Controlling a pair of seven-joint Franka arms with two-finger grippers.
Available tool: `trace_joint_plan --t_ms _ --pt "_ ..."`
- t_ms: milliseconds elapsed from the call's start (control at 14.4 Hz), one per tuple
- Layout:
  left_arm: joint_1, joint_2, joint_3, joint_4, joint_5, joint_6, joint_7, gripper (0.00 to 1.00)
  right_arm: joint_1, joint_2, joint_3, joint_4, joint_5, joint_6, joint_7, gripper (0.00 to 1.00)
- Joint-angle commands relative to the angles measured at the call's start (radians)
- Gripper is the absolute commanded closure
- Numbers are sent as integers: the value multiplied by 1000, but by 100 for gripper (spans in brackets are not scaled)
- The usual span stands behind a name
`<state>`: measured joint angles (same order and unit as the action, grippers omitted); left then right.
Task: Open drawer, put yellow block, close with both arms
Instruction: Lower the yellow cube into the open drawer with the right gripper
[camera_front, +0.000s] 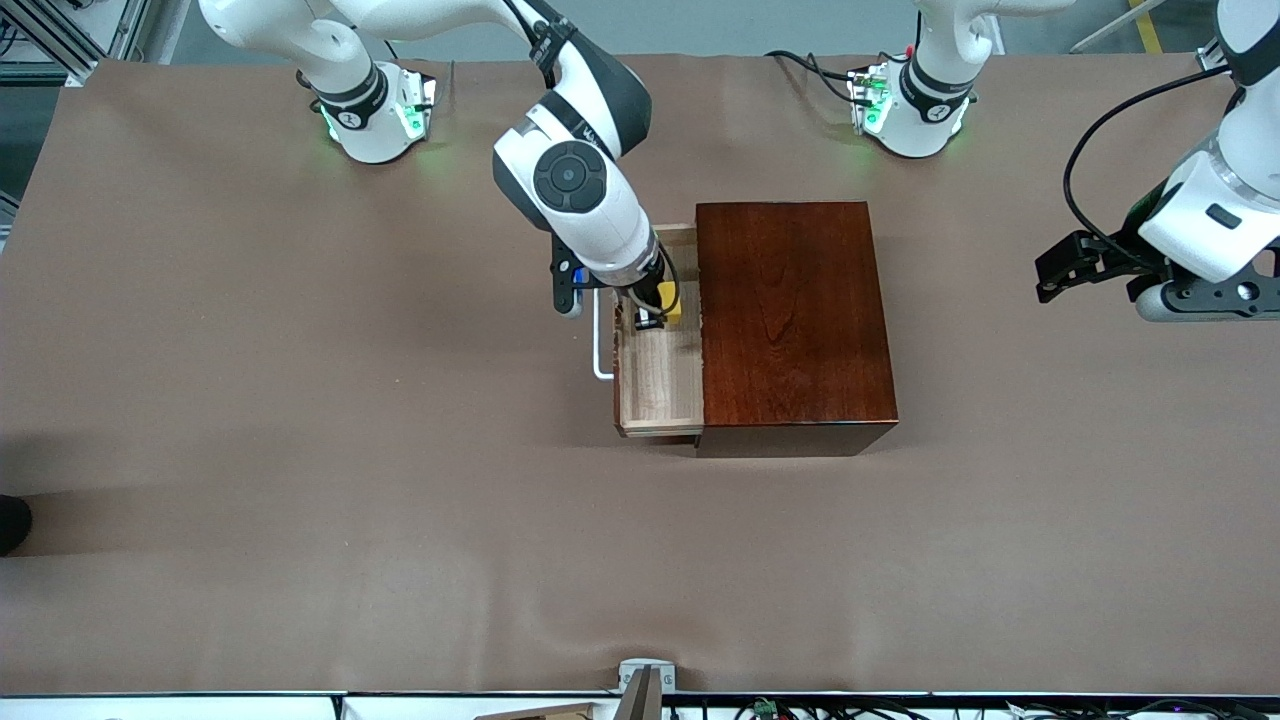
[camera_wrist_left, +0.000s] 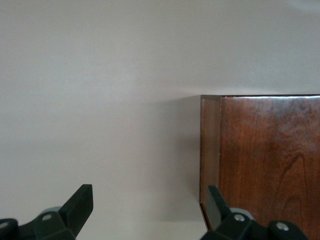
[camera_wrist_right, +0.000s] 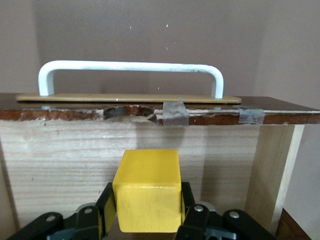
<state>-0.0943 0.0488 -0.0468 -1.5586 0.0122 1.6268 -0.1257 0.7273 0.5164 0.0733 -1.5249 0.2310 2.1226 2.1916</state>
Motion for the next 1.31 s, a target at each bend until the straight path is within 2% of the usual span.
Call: trace_joint_plan --t_ms 0,277,346,415,484,554,900,1107,1246 --pt "-9 13 -1 14 2 -10 -9 0 11 17 -7 3 -2 -1 7 100" --pt "-5 11 -1 14 2 -28 -12 0 17 44 -7 3 -22 -1 7 100" --pt "-7 13 -1 15 2 -28 -12 0 15 45 -7 3 -22 -1 7 93" --pt "-7 13 -2 15 2 -28 -12 0 15 45 -6 5 -22 -3 7 76" --pt "-8 11 -2 14 2 -28 -14 0 14 45 -6 6 -22 -9 16 34" --pt "-7 11 -10 14 3 -30 -14 0 15 44 -7 6 -24 -12 19 1" --pt "-4 13 -12 12 5 -31 -12 0 -5 33 -12 41 -21 -27 17 0" --pt "-13 14 -27 11 5 -31 -35 0 -46 33 -12 142 -25 -157 11 0" --pt "-22 32 -68 20 3 -24 -145 0 -87 31 -12 199 -22 -246 -21 0"
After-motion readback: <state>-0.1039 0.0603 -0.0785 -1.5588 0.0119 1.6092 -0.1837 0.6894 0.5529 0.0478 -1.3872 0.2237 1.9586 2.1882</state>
